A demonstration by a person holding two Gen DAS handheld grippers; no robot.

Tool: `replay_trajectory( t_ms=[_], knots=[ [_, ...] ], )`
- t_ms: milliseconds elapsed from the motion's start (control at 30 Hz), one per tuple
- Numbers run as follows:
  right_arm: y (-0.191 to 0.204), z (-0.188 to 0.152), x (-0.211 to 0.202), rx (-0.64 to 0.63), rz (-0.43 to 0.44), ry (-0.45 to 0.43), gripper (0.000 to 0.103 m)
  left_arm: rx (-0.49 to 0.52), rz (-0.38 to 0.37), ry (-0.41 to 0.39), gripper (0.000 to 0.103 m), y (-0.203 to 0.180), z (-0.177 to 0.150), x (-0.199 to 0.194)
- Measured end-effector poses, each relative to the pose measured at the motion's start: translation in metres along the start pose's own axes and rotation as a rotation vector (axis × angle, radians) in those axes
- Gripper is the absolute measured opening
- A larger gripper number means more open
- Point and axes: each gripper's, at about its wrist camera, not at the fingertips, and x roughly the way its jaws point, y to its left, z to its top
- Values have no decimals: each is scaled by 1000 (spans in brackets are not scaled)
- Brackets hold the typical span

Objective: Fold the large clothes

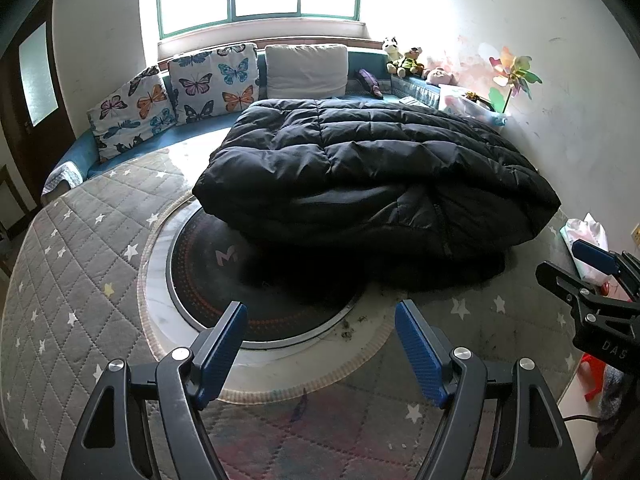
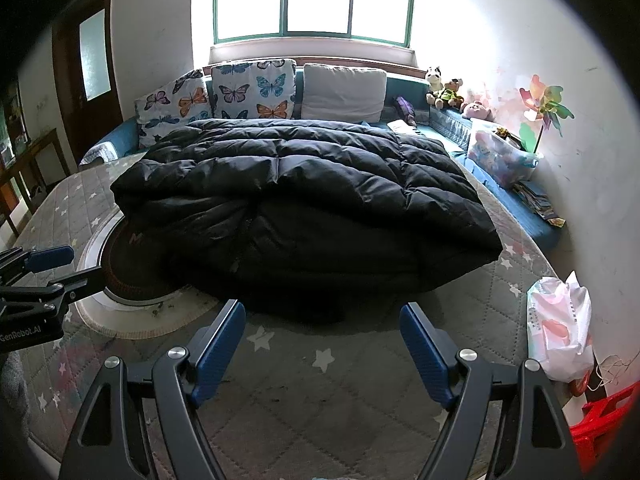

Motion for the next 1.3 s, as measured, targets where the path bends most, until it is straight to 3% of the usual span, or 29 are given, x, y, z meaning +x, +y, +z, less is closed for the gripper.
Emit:
replay_trajectory(
  t_ms=[1300],
  knots=[
    [6, 0, 0, -10, 11, 7, 87, -1, -10, 4, 81, 2, -4, 1]
  ],
)
